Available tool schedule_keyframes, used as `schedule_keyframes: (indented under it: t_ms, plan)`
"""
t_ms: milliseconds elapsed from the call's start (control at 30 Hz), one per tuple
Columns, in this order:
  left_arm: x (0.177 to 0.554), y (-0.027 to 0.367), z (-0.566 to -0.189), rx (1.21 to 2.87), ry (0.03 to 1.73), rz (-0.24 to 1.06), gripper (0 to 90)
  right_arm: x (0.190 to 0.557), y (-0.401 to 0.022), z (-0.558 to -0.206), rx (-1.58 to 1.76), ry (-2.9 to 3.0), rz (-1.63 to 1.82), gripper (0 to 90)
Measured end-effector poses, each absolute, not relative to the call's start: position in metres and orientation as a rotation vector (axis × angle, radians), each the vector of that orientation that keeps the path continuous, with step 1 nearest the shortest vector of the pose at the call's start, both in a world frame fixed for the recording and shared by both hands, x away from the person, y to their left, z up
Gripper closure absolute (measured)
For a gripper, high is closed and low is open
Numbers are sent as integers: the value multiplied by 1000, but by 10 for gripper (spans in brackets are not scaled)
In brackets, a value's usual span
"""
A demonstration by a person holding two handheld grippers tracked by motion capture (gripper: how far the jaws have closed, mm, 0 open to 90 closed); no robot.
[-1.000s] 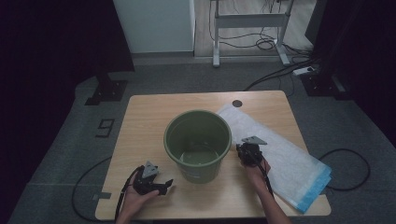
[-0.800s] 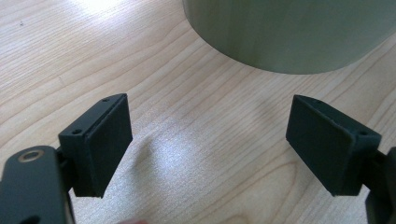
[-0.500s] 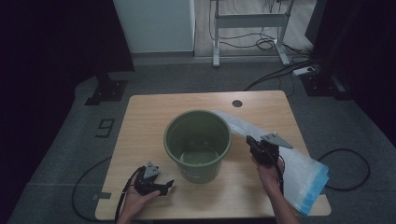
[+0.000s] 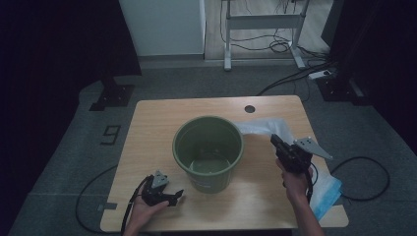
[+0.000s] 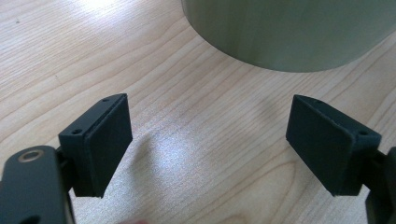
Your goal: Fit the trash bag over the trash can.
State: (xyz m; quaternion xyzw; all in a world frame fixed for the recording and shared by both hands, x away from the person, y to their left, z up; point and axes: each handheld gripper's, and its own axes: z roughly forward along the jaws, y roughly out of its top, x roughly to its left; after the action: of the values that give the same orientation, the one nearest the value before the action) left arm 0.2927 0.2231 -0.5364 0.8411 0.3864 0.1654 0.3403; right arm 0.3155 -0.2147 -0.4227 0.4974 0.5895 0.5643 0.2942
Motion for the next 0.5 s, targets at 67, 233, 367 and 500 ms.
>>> schedule_keyframes:
  t_ms: [67, 233, 367, 500]
  plan:
    - [293, 223, -536, 2188, 1006, 430, 142, 313, -217, -417, 1312, 1547, 1517, 893]
    - [292, 223, -536, 2186, 1007, 430, 142, 307, -222, -407, 1295, 1511, 1536, 892]
    - [293, 222, -537, 2189, 1005, 424, 142, 303, -229, -398, 1289, 1479, 1562, 893]
    - [293, 221, -537, 2192, 1002, 423, 142, 302, -232, -388, 1261, 1461, 1573, 893]
